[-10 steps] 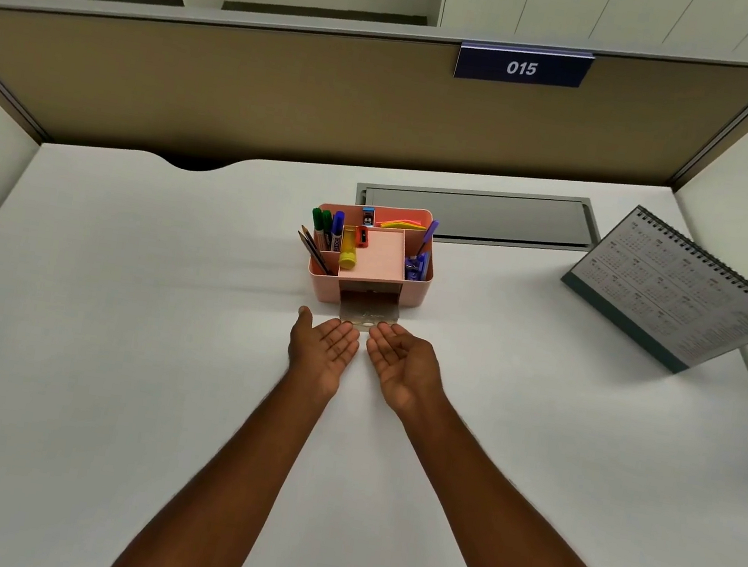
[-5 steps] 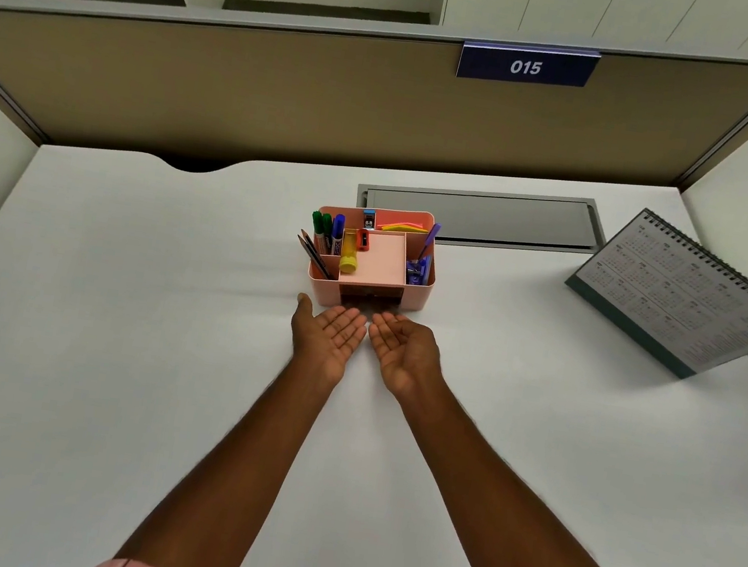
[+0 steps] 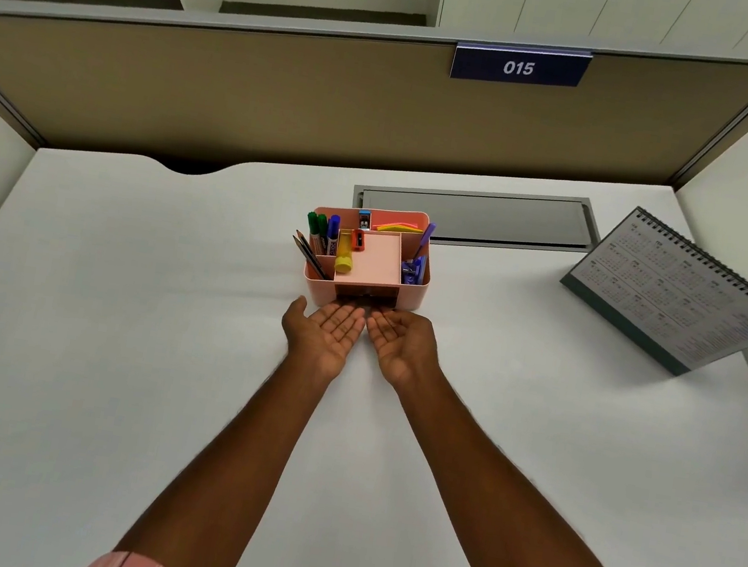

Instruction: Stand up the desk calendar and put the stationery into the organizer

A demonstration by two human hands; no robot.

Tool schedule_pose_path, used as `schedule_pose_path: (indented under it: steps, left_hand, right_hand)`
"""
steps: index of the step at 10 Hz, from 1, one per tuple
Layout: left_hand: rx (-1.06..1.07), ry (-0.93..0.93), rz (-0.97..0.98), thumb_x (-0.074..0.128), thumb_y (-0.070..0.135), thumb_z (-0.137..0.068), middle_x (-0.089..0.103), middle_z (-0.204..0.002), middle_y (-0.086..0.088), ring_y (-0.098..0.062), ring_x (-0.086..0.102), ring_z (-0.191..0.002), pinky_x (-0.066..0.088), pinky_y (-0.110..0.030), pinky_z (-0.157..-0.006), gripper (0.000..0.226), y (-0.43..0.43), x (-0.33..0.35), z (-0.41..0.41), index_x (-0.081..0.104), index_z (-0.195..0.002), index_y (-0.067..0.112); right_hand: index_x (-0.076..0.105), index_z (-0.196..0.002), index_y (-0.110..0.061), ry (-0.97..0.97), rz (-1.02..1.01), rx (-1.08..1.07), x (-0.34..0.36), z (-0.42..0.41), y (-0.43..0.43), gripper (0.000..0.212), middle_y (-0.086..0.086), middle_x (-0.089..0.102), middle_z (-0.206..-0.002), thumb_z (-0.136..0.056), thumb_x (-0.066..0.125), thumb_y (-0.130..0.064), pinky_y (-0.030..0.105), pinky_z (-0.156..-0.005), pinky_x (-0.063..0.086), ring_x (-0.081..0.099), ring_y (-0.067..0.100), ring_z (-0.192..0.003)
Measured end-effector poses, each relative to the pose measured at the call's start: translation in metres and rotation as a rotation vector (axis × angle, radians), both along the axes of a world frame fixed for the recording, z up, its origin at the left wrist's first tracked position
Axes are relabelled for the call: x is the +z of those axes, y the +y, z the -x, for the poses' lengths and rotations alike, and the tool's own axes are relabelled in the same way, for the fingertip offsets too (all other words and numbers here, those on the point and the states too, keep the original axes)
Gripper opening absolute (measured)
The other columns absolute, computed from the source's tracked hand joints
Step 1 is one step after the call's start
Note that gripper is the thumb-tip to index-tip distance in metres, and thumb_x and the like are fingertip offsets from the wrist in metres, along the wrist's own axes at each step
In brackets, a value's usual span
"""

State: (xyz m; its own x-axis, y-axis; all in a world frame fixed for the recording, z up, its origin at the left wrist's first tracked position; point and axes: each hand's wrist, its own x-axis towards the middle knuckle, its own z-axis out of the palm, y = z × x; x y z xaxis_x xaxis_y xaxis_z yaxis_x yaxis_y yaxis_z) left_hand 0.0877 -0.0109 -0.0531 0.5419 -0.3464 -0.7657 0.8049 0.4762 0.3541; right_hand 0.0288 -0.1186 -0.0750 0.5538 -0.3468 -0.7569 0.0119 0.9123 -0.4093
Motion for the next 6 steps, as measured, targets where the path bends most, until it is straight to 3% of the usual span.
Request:
schedule_pose_path:
  steps: [1, 3, 6]
  left_hand:
    - [-0.008, 0.002, 0.012, 0.036, 0.055, -0.102, 0.053, -0.15, -0.019, -0.041, 0.055, -0.134, 0.04, -0.05, -0.117, 0.07, 0.003, 0.003, 0.004, 0.045, -0.149, 0.004]
    - [-0.06, 0.031, -0.022, 0.027, 0.066, -0.101, 0.048, -0.155, -0.017, -0.039, 0.048, -0.141, 0.035, -0.051, -0.12, 0.081, 0.009, 0.012, 0.016, 0.043, -0.152, 0.006]
    - [-0.141, -0.02, -0.02, 0.027, 0.073, -0.099, 0.051, -0.153, -0.016, -0.039, 0.049, -0.14, 0.036, -0.052, -0.119, 0.085, 0.01, 0.033, 0.049, 0.047, -0.15, 0.008]
  right_hand:
    - [0.064, -0.116, 0.001, -0.013, 0.001, 0.018, 0.005, 0.004, -0.001, 0.025, 0.02, 0.071, -0.118, -0.093, 0.055, -0.003, 0.043, -0.105, 0.053, 0.07, 0.034, -0.112]
    - [0.057, -0.129, -0.001, 0.076, 0.002, 0.098, 0.013, 0.017, 0.0, 0.036, 0.018, 0.062, -0.134, -0.096, 0.056, -0.015, 0.046, -0.111, 0.047, 0.06, 0.037, -0.125]
    - [0.042, -0.147, -0.004, 0.041, 0.017, 0.16, 0.043, 0.056, -0.006, 0.056, 0.019, 0.057, -0.141, -0.101, 0.06, -0.029, 0.045, -0.106, 0.049, 0.06, 0.038, -0.125]
